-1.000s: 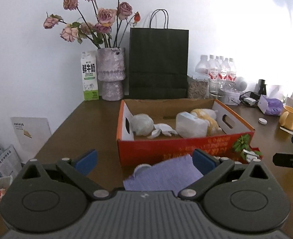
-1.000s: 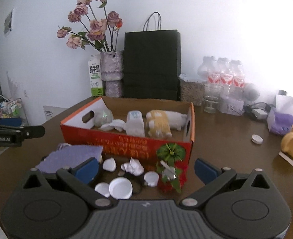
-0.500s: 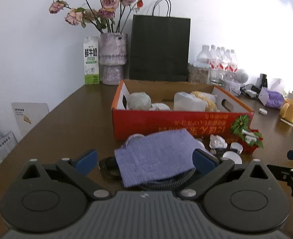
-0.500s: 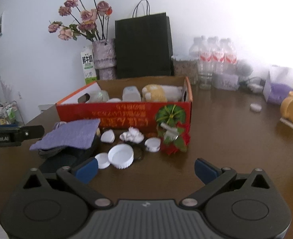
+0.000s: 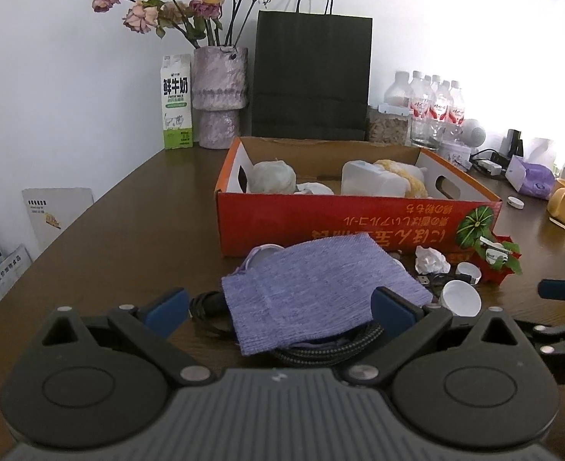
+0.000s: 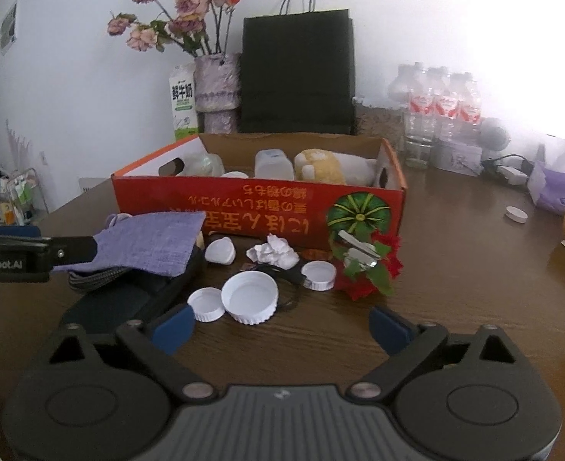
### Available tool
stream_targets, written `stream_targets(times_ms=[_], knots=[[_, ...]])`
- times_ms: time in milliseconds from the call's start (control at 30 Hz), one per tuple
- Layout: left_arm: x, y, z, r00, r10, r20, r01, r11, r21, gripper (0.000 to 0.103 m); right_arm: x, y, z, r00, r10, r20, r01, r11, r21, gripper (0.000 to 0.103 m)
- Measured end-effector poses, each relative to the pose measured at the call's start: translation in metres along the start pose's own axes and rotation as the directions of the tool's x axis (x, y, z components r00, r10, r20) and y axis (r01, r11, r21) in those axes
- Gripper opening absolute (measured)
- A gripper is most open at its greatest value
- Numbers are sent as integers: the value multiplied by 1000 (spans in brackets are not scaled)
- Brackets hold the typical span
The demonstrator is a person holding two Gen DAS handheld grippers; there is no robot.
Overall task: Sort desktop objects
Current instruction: 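Return both tools to the table and approach the white bottle cap and purple cloth, then grasp the white bottle cap with the right gripper while the left grasps the purple cloth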
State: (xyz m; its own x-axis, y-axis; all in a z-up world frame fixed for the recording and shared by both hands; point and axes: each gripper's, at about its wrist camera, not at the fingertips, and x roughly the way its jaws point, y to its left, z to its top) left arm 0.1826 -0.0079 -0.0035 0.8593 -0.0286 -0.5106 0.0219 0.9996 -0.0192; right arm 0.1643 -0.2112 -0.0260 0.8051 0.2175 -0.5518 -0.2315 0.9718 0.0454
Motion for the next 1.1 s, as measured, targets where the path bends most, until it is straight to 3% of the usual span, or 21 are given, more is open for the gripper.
stream_targets(times_ms=[100, 167, 467, 700, 833, 1100], knots=[[3, 1, 1, 1000, 11, -8, -11, 1000, 3, 103, 10, 5, 4, 1000, 2, -7, -2, 1000, -18, 93], [6, 2, 1, 1000, 9, -19, -9, 1000, 2, 103, 17, 7, 7, 1000, 7, -15, -8, 1000, -27, 81], [23, 6, 6, 998, -6, -56, 6, 1000, -12, 102, 38, 15, 13, 999, 8, -47, -11, 998, -59, 69], [32, 10, 2, 994, -35, -106, 30, 998, -52, 78, 46, 15, 13, 997, 28, -69, -32, 998, -54, 57], [31, 10, 2, 993, -42, -112, 34, 997, -68, 63, 47, 16, 12, 997, 39, -72, -43, 998, -51, 43], [28, 11, 0, 993, -1, -114, -5, 999, -54, 42, 42, 16, 11, 998, 35, -53, -38, 998, -54, 39]])
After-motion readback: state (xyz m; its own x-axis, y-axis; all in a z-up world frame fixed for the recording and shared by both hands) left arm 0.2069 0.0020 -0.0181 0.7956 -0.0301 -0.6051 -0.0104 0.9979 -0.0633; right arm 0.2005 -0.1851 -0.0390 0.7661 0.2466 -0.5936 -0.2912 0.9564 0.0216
